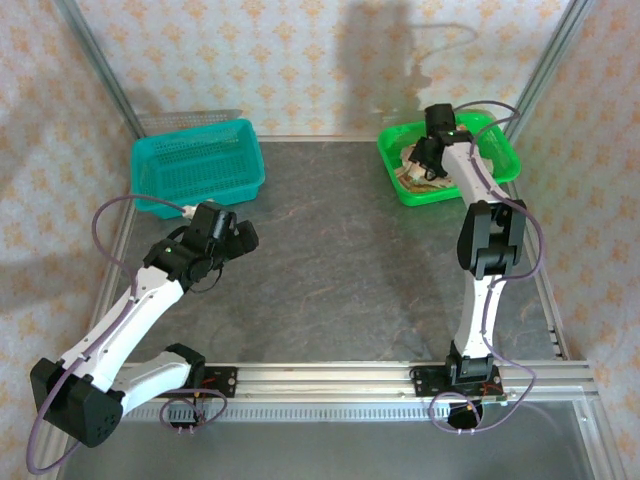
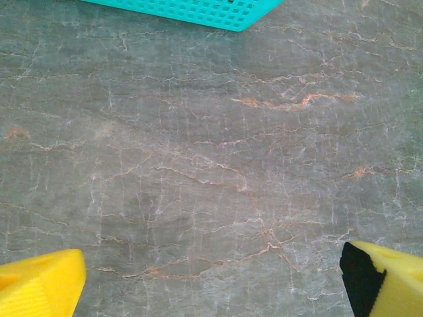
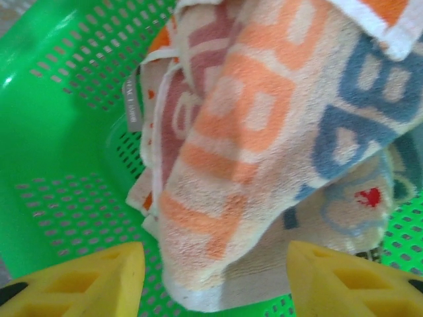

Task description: Fold and stack the towels

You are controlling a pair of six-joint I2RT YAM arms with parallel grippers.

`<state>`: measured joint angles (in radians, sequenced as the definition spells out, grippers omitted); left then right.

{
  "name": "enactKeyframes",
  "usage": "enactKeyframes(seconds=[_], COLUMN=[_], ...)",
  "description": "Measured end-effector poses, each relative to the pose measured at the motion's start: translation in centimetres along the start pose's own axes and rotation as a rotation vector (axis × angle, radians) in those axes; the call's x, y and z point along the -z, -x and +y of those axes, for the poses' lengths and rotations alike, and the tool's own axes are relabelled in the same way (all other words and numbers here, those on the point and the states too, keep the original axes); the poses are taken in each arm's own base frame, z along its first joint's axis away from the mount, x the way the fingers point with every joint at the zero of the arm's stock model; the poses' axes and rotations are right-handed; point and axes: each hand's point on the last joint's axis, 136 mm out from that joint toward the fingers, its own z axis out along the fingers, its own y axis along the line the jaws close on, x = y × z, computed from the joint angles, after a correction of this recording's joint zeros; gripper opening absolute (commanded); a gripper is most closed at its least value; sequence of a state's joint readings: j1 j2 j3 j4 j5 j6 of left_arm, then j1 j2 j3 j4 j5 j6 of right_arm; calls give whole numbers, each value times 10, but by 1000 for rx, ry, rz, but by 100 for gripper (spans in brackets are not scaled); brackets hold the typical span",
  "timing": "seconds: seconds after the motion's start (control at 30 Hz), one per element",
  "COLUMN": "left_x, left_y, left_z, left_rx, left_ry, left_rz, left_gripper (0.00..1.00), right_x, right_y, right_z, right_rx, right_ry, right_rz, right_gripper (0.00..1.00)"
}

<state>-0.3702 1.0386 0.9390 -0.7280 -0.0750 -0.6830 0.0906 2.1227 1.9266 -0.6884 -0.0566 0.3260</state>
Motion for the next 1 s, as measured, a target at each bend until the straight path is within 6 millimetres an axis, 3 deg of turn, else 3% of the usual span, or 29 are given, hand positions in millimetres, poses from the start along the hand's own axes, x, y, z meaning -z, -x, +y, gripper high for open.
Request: enactKeyframes(seconds=[0.13, 0.3, 0.33, 0.43, 0.53, 0.6, 0.73, 0.87, 0.9, 1.0], left_x=[0, 0, 0, -1, 0, 1, 4, 5, 5, 4], left_y=[0, 0, 0, -2, -2, -2, -1, -3, -4, -5], left_z=[0, 0, 0, 2, 2, 2, 2, 5, 5, 6], left_rx=[0, 0, 0, -1, -1, 0, 4, 4, 4, 3], left_ry=[0, 1, 1, 3, 2, 0, -8, -10, -10, -9], left_rz=[0, 1, 0, 3, 2, -1, -9, -12, -11, -10], left_gripper=[100, 100, 100, 100, 100, 100, 100, 100, 100, 100], right_x=[-10, -24, -26, -29, -18, 1, 60, 103, 106, 92], right_y=[-7, -23, -26, -32, -26, -17, 21, 56, 60, 60], right_z=[5, -4, -7, -11, -12, -10, 1, 15, 17, 19], right_rx=[1, 4, 6, 9, 10, 5, -11, -26, -22, -20], right_ry=[-4, -35, -42, -59, -58, -42, 34, 93, 99, 89], right_rz=[19, 58, 65, 75, 53, 15, -128, -236, -246, -230], right_gripper=[40, 1, 0, 0, 0, 0, 0, 34, 42, 51])
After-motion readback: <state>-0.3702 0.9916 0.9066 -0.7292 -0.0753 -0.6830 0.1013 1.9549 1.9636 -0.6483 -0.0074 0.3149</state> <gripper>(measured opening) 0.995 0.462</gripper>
